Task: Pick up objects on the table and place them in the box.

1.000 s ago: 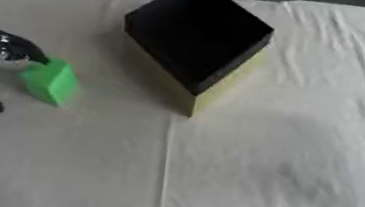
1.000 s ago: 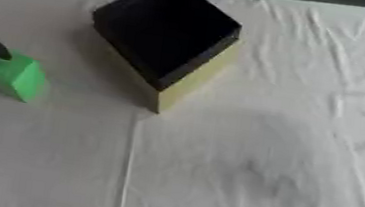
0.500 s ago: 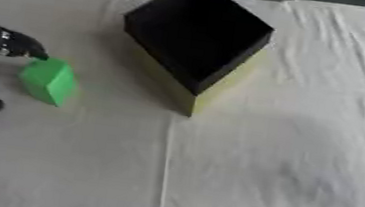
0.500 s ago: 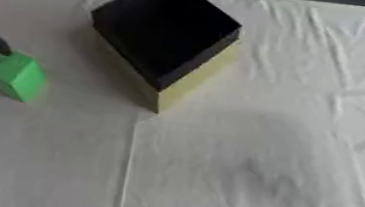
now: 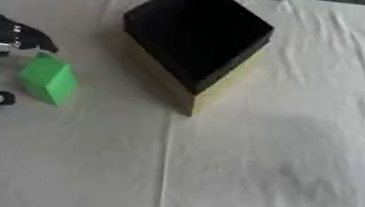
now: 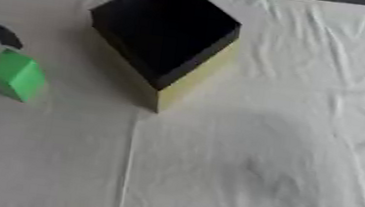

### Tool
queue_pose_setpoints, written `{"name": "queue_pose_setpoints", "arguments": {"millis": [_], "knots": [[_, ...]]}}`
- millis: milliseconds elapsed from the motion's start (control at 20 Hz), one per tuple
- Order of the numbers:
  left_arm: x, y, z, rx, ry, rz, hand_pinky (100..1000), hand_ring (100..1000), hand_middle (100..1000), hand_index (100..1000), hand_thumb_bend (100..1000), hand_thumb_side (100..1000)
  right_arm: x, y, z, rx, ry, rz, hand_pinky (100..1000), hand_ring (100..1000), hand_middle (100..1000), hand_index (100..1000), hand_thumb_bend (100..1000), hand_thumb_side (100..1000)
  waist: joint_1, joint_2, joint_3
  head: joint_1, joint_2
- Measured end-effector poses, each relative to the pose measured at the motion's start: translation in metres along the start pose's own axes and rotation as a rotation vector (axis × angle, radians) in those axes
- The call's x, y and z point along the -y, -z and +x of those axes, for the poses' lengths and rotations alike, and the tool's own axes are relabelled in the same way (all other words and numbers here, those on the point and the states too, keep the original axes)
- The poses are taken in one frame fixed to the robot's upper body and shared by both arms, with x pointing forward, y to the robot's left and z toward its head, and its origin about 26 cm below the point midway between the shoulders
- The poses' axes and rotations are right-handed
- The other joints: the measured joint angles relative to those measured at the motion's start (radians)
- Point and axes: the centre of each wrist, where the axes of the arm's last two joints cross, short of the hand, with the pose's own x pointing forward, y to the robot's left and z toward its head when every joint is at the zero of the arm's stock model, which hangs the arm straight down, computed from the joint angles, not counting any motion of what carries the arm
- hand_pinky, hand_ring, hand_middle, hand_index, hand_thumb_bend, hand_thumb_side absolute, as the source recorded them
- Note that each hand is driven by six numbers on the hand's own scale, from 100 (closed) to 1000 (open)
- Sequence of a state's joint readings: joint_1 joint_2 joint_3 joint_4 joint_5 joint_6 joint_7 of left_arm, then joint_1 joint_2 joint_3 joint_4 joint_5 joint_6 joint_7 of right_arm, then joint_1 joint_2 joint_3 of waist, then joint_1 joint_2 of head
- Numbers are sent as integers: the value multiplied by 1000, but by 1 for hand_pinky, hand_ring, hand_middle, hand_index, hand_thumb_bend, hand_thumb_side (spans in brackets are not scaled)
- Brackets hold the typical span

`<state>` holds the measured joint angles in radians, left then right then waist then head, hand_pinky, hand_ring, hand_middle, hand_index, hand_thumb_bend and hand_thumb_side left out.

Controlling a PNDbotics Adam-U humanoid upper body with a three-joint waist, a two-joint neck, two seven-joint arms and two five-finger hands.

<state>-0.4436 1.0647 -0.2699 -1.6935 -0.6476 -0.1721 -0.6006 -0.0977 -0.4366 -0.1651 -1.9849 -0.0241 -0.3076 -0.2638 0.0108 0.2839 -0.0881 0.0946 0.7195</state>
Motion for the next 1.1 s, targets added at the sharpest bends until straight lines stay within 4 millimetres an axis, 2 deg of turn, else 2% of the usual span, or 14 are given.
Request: {"name": "queue_pose_setpoints", "arguments": {"millis": [450,850,1000,1050,1100], "knots": [[1,16,-2,36,-11,-5,785,873,901,997,468,197,-3,1,0,-5,14,5,716,681,609,891,100,1000,4,6,-7,0,0],[7,25,-4,42,-14,5,733,827,791,903,436,219,-4,0,0,-12,17,6,716,681,609,891,100,1000,3,8,-8,1,0],[7,26,-4,44,-12,31,642,737,648,803,385,205,-5,0,0,-14,19,4,716,681,607,892,100,1000,3,9,-8,1,0],[7,26,-5,41,-9,46,639,733,641,798,383,205,-5,0,0,-15,19,6,716,681,607,892,100,1000,3,9,-8,1,0],[7,27,-5,35,-5,61,613,696,593,754,345,196,-5,0,0,-17,19,7,716,680,607,892,100,1000,3,9,-7,1,0]]}}
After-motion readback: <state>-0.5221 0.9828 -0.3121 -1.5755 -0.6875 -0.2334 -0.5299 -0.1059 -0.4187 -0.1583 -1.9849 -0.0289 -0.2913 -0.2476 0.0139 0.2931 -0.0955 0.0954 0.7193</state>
